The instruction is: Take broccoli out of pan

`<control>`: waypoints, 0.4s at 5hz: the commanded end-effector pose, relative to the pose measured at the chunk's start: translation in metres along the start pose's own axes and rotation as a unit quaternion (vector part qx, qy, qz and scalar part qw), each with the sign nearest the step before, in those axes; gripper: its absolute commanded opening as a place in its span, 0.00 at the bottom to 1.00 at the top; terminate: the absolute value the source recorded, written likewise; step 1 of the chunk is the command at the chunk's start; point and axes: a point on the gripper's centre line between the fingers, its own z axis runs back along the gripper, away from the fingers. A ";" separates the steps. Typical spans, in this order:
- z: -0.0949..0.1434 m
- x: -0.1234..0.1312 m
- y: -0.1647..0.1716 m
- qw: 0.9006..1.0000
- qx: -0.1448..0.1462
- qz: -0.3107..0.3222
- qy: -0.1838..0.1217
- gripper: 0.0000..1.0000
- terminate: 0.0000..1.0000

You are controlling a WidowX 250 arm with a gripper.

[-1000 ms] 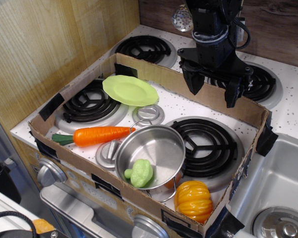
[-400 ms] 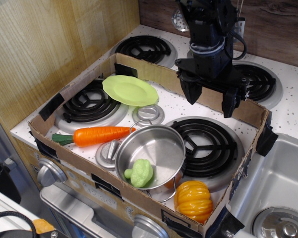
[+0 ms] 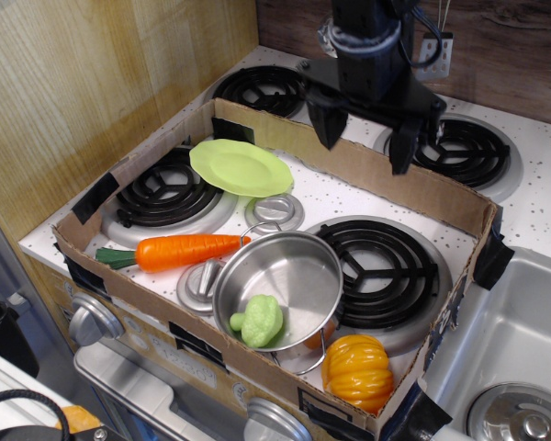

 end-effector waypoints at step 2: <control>0.019 -0.053 0.023 1.000 0.000 -0.011 -0.009 1.00 0.00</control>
